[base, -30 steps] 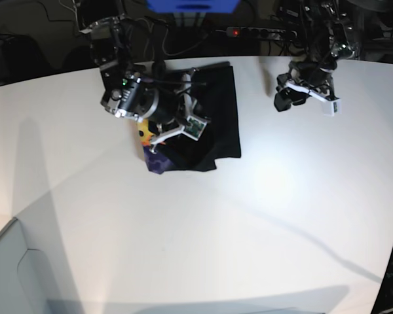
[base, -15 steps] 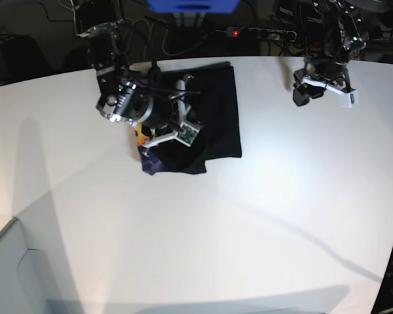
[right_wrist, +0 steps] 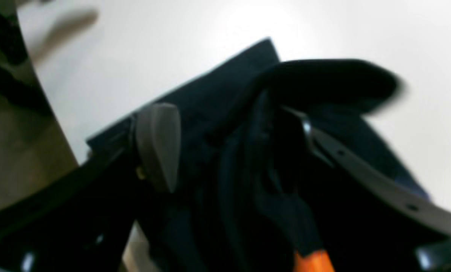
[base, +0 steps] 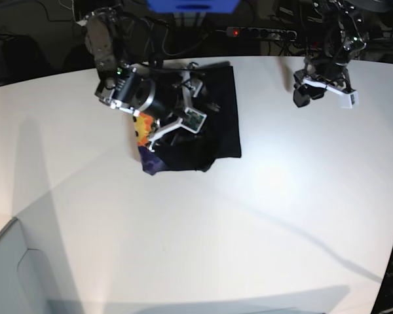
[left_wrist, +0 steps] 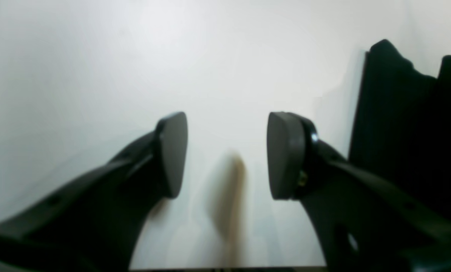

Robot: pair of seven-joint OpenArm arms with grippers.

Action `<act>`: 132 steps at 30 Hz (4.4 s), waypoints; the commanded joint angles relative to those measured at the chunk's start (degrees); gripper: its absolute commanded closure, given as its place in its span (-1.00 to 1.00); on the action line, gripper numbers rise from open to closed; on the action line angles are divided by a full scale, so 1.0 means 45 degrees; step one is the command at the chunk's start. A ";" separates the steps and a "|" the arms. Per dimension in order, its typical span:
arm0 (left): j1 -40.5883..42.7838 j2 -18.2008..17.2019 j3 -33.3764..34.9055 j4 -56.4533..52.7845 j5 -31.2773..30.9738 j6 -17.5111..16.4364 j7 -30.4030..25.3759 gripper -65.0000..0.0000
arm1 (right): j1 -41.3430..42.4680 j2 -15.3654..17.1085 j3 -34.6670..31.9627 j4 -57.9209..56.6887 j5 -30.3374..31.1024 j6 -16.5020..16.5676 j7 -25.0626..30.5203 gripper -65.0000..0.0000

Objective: Fold the T-shirt properly
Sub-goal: 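Lift the edge with the right gripper and flip it over the shirt, then press and smooth the folded shirt with the right gripper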

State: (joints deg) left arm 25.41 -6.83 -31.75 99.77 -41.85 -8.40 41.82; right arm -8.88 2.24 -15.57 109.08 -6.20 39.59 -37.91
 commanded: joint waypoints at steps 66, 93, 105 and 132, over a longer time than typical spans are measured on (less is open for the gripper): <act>0.0791 -0.0113 -0.2332 0.0208 -0.0205 -0.0135 -0.0161 -0.01 | 0.3117 -0.2188 0.0286 -0.6022 0.0273 0.0090 0.2671 -0.29; 0.0713 -0.0113 -0.2274 0.0228 -0.0205 -0.0135 -0.0161 -0.01 | 0.2941 -0.2149 -0.0339 -0.7311 0.0293 -0.1287 0.4371 1.00; 0.0322 0.0004 -0.1609 0.1634 -0.0225 -0.0135 -0.0161 -0.01 | 0.2414 -0.1523 -0.1570 -0.6159 0.0332 -0.1267 0.4254 0.23; -0.2569 0.0277 0.4799 -0.1374 -0.2237 -0.0018 -0.0337 -0.28 | -0.0556 0.0723 0.6069 -0.1919 0.0293 -0.1228 0.4254 -0.47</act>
State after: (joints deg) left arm 14.24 -5.41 -9.96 92.60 -50.87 -7.94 40.97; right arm -12.03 5.15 11.70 99.29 -5.91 34.33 -20.56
